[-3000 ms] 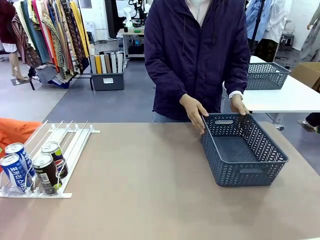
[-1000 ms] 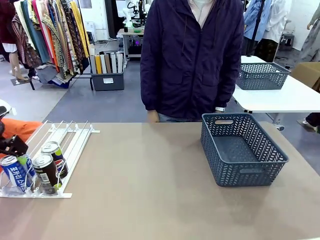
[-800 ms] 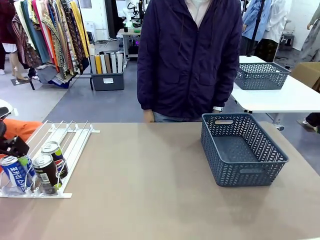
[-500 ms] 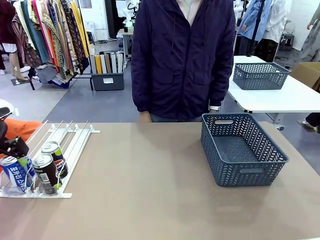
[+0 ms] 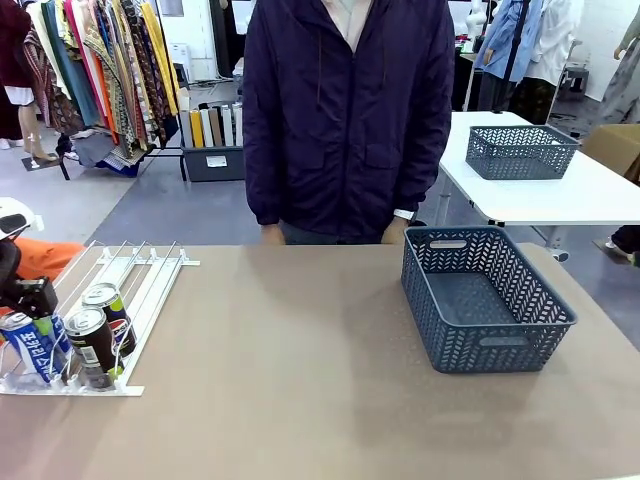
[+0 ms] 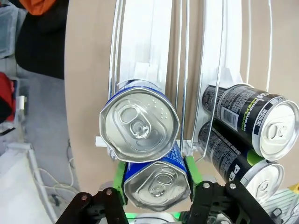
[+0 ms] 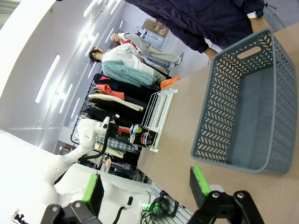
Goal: Retrieve and store the cans from the dispenser.
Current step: Pick up one can from the Automatic Can Dispenser and place it in the middle of the table.
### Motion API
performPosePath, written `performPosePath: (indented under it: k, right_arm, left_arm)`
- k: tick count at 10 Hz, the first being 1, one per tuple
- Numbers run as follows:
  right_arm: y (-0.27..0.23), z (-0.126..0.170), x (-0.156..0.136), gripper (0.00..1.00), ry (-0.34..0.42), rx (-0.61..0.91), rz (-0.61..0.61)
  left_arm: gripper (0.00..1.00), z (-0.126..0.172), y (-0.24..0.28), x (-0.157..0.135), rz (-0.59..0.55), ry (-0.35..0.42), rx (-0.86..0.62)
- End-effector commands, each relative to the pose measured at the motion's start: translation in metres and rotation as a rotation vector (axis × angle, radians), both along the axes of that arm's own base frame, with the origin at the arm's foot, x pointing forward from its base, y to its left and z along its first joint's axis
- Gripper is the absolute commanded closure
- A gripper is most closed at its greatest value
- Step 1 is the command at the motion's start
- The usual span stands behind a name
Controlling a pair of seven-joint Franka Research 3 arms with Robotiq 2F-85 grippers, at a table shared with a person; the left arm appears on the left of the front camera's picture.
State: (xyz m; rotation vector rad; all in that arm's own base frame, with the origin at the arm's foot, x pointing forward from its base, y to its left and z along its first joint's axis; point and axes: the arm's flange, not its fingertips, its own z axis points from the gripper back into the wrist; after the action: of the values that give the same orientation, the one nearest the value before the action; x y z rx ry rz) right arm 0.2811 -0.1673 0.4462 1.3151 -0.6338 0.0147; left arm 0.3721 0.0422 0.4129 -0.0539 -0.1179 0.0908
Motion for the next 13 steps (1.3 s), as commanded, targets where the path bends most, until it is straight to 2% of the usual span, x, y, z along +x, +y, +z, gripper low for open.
performPosePath:
  k: [1, 3, 6, 9, 10, 11, 12, 13]
  right_arm:
    - [0.001, 0.005, 0.003, 0.0, -0.016, 0.022, -0.01]
    - [0.001, 0.005, 0.003, 0.0, -0.016, 0.022, -0.01]
    - [0.001, 0.005, 0.003, 0.0, -0.016, 0.022, -0.01]
    - [0.001, 0.005, 0.003, 0.0, -0.016, 0.022, -0.01]
    - [0.001, 0.005, 0.003, 0.0, -0.016, 0.022, -0.01]
    - [0.001, 0.005, 0.003, 0.0, -0.016, 0.022, -0.01]
    - [0.001, 0.005, 0.003, 0.0, -0.016, 0.022, -0.01]
    - [0.001, 0.005, 0.003, 0.0, -0.016, 0.022, -0.01]
  left_arm:
    - [1.0, -0.018, -0.006, -0.037, 0.001, -0.036, 0.0]
    - [1.0, -0.002, -0.009, -0.048, -0.014, -0.06, 0.018]
    - [1.0, 0.084, -0.013, -0.086, -0.081, -0.177, 0.047]
    - [1.0, 0.167, -0.004, -0.137, -0.192, -0.37, -0.012]
    - [1.0, 0.182, 0.003, -0.149, -0.203, -0.437, -0.049]
    - [1.0, 0.188, 0.011, -0.155, -0.197, -0.469, -0.091]
    - [1.0, 0.189, 0.021, -0.157, -0.153, -0.464, -0.157]
    - [1.0, 0.184, 0.008, -0.153, -0.192, -0.421, -0.041]
